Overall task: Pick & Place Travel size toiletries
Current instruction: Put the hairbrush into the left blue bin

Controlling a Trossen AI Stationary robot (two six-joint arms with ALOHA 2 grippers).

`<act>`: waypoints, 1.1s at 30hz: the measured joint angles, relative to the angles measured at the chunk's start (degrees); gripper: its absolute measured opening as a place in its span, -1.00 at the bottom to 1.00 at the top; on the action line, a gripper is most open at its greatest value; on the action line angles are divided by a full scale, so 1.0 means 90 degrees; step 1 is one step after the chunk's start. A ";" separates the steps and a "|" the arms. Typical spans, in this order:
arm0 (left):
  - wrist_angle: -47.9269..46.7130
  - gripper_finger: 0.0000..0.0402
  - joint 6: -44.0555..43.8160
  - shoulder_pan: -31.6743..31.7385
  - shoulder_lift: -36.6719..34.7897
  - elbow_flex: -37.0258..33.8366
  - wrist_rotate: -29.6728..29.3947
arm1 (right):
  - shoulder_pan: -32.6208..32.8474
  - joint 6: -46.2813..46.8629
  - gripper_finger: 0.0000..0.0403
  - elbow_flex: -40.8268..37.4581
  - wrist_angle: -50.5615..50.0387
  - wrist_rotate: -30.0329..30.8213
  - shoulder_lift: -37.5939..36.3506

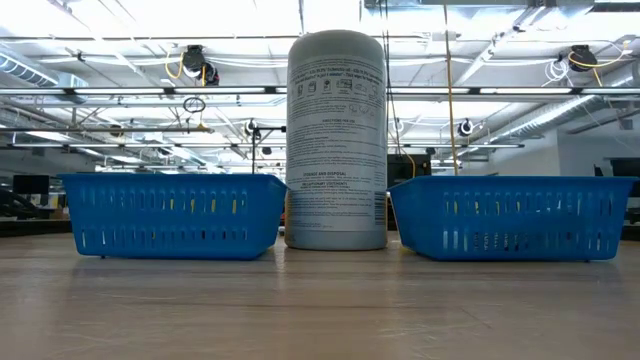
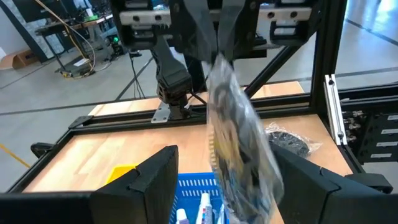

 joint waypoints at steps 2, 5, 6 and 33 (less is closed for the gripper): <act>-0.0001 0.14 -0.0098 0.0027 0.0000 0.0000 0.0001 | 0.0000 -0.0224 -1.00 0.0000 0.0270 0.0000 0.0000; 0.0000 0.14 -0.0297 0.0073 0.0000 0.0000 0.0000 | 0.0000 -0.0562 -1.00 0.0000 0.0675 0.0000 0.0000; 0.0000 0.14 -0.0363 0.0094 0.0000 0.0000 -0.0001 | 0.0000 -0.0641 -1.00 0.0000 0.0767 -0.0002 0.0000; 0.0287 -0.95 -0.0030 0.0150 0.0000 0.0000 0.0037 | 0.0000 -0.0673 -1.00 0.0000 0.0769 0.0000 0.0080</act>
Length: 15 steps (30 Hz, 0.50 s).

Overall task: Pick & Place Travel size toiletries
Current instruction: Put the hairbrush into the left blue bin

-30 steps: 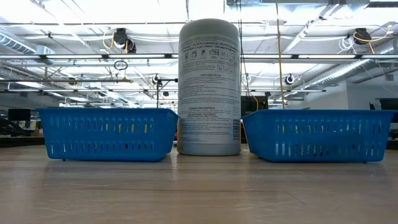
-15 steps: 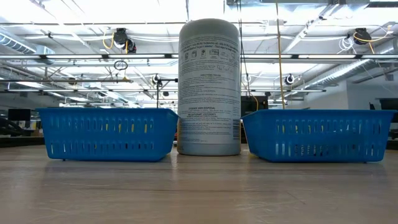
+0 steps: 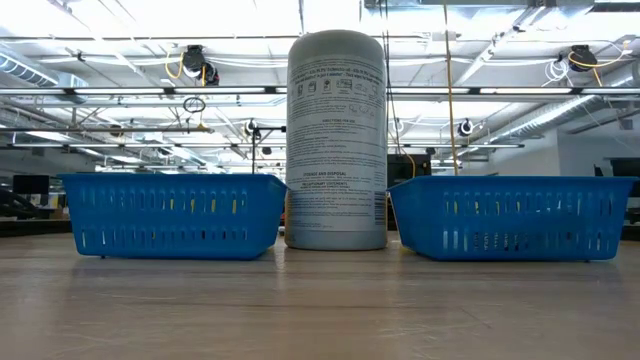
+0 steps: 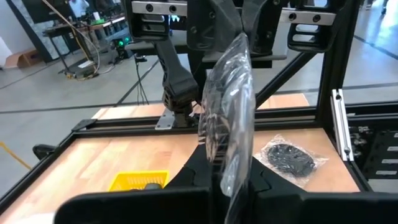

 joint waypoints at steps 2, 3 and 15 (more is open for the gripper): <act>-0.0005 -0.95 0.0012 -0.0005 0.0000 0.0000 -0.0051 | 0.0000 0.0007 -1.00 0.0000 -0.0002 0.0000 0.0000; -0.0015 -0.95 0.0049 -0.0019 0.0000 0.0000 -0.0059 | 0.0000 0.0007 -1.00 0.0000 -0.0002 0.0000 0.0000; -0.1389 -0.95 -0.0418 -0.0460 -0.0208 -0.0002 -0.0855 | 0.0006 -0.0015 -0.87 -0.0005 -0.0143 -0.0006 -0.0002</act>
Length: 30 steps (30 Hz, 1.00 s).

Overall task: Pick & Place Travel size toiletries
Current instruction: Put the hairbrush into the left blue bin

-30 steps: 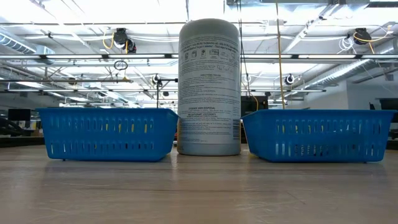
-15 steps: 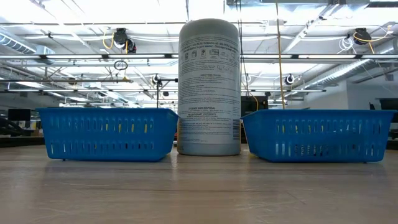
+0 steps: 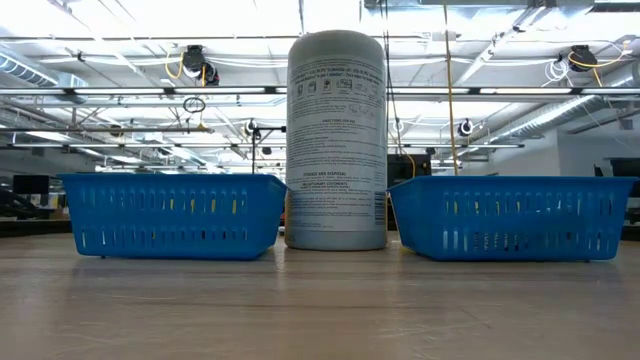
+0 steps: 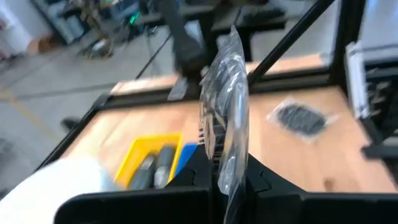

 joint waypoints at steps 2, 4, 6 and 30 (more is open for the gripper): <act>-0.0647 -0.95 -0.0399 -0.0079 -0.0160 0.0000 -0.0213 | -0.0004 0.0041 -0.81 0.0000 -0.0060 0.0008 0.0002; -0.1414 -0.95 -0.0932 -0.0154 -0.0307 0.0000 -0.0261 | -0.0001 0.0098 -0.75 0.0000 -0.0112 0.0006 0.0002; -0.2222 -0.95 -0.1568 -0.0232 -0.0424 0.0000 -0.0255 | 0.0006 0.0164 -0.70 0.0000 -0.0134 -0.0004 0.0002; -0.5927 -0.94 -0.5439 -0.0222 -0.0482 -0.0131 0.0364 | 0.0009 0.1659 -0.61 0.0000 -0.1528 0.0001 0.0000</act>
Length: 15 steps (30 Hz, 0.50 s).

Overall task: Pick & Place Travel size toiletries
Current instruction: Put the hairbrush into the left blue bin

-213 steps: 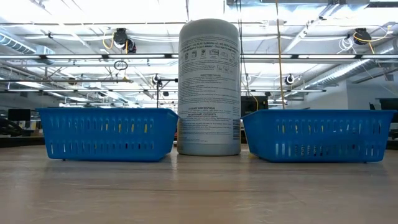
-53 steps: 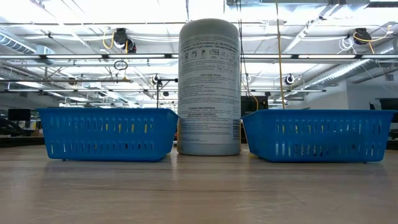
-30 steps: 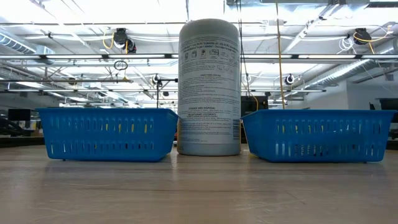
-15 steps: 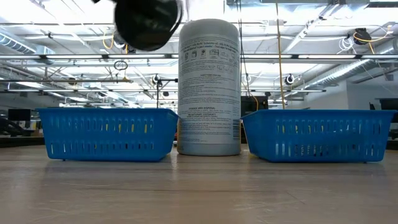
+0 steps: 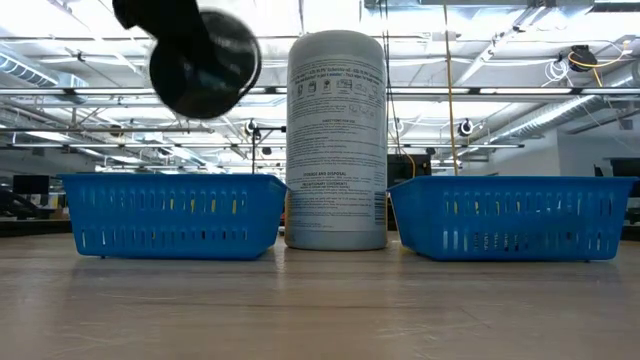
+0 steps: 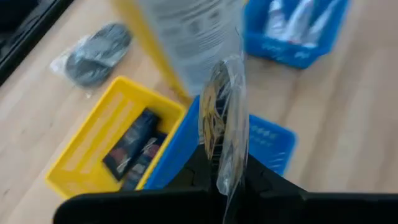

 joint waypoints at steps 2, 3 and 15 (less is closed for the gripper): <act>-0.0122 -0.95 -0.0202 0.0081 0.0000 -0.0129 0.0107 | 0.0000 0.0172 -0.61 -0.0002 -0.0156 -0.0006 0.0000; -0.0121 -0.95 -0.0270 0.0137 0.0000 -0.0215 0.0220 | 0.0000 0.0260 -0.60 -0.0002 -0.0213 -0.0008 0.0000; -0.0060 -0.94 -0.0681 0.0450 0.0002 -0.0724 0.0660 | 0.0000 0.0386 -0.61 -0.0002 -0.0359 -0.0017 0.0000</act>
